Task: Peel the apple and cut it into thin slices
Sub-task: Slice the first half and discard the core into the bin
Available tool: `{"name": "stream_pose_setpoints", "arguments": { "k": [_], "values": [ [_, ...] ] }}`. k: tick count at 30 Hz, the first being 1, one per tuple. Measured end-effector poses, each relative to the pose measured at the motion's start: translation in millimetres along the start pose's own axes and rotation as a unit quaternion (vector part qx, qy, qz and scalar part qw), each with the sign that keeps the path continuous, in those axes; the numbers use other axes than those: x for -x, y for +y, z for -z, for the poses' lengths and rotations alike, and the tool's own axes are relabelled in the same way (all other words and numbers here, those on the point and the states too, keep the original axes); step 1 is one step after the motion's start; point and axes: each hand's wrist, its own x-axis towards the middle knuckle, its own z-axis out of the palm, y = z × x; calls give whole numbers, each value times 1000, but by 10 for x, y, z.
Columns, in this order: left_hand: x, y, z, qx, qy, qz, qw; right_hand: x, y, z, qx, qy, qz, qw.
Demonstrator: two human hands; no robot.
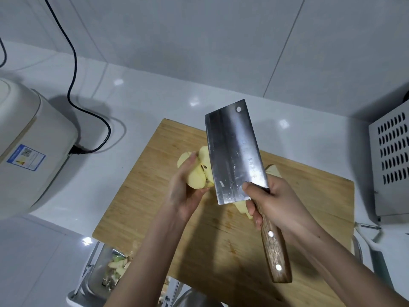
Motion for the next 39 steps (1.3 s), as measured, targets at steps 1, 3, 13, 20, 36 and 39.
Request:
{"name": "stream_pose_setpoints", "arguments": {
  "k": [1, 3, 13, 20, 36, 39],
  "values": [
    [-5, -3, 0, -8, 4, 2, 1000, -5, 14, -5, 6, -2, 5, 1000],
    [-3, -5, 1, -21, 13, 7, 1000, -11, 36, -2, 18, -2, 12, 1000],
    [-9, -2, -55, -91, 70, 5, 993, -19, 11, 13, 52, -3, 21, 998],
    [-10, 28, -46, -144, 72, 16, 987, -85, -103, 95, 71, -30, 14, 997],
    [72, -126, -119, -99, 69, 9, 993, -76, 114, -18, 26, -15, 8, 1000],
    [89, -139, -143, -77, 63, -13, 995, -62, 125, -43, 25, -11, 28, 999]
  ]
}}
